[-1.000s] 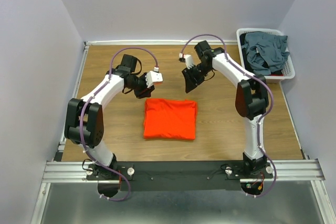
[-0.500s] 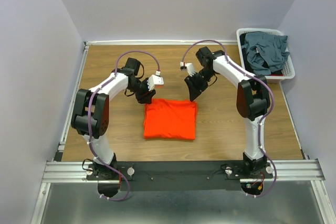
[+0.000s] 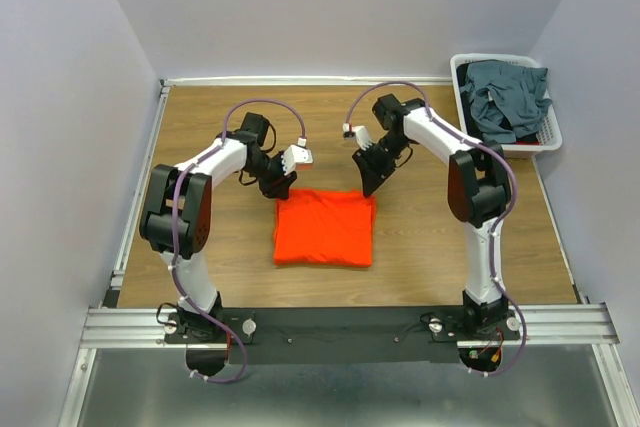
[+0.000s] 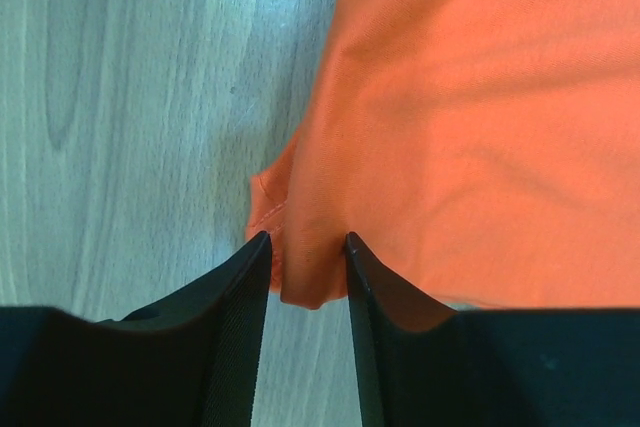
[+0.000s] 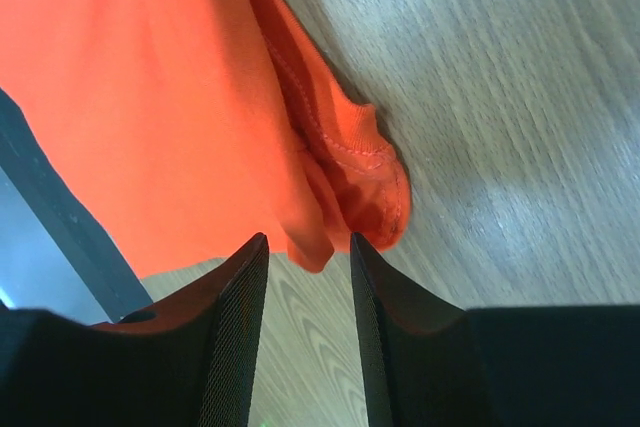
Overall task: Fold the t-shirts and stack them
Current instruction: Fold the tshirt
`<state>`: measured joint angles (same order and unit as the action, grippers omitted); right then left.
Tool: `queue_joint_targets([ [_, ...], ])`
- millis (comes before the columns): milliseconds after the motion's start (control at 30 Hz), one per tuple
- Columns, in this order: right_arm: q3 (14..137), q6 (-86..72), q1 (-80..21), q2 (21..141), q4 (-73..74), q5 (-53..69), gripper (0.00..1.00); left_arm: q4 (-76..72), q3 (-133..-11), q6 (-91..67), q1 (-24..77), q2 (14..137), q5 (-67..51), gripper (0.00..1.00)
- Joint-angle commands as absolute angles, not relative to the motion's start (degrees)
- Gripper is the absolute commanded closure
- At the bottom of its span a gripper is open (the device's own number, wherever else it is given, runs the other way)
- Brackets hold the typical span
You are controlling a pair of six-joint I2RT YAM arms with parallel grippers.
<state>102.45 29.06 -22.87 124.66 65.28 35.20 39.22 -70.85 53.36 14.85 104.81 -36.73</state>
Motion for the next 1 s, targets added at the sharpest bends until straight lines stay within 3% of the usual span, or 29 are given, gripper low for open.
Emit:
queue_joint_targets([
  [0,102.31,29.97,-23.12,126.56,66.53,35.69,0.55,39.90,-72.77,53.53,14.85,105.82,-38.76,0.59],
  [100,101.95,30.32,-23.12,126.39,65.92,34.80,0.65,39.81,-72.69,53.61,14.85,106.17,-38.76,0.67],
  [133,101.95,30.24,-23.12,126.04,65.83,34.63,0.77,39.81,-72.69,53.70,14.85,106.35,-38.76,0.71],
  [233,102.48,29.71,-23.12,124.29,65.83,34.19,0.99,39.38,-72.25,53.61,14.77,106.43,-38.32,0.87],
  [300,102.31,29.62,-23.12,122.62,65.92,33.23,0.99,38.94,-71.98,53.44,14.42,106.61,-37.71,0.99],
  [333,102.04,29.62,-23.03,120.78,66.00,31.83,0.99,38.50,-71.90,53.35,13.80,107.05,-37.27,1.00],
  [500,99.32,31.29,-19.78,119.09,65.74,29.27,0.99,39.20,-73.30,54.23,11.43,108.72,-36.48,1.00],
  [967,103.53,25.67,-18.37,131.04,56.43,28.21,1.00,40.08,-76.73,53.79,10.55,111.53,-36.47,1.00],
])
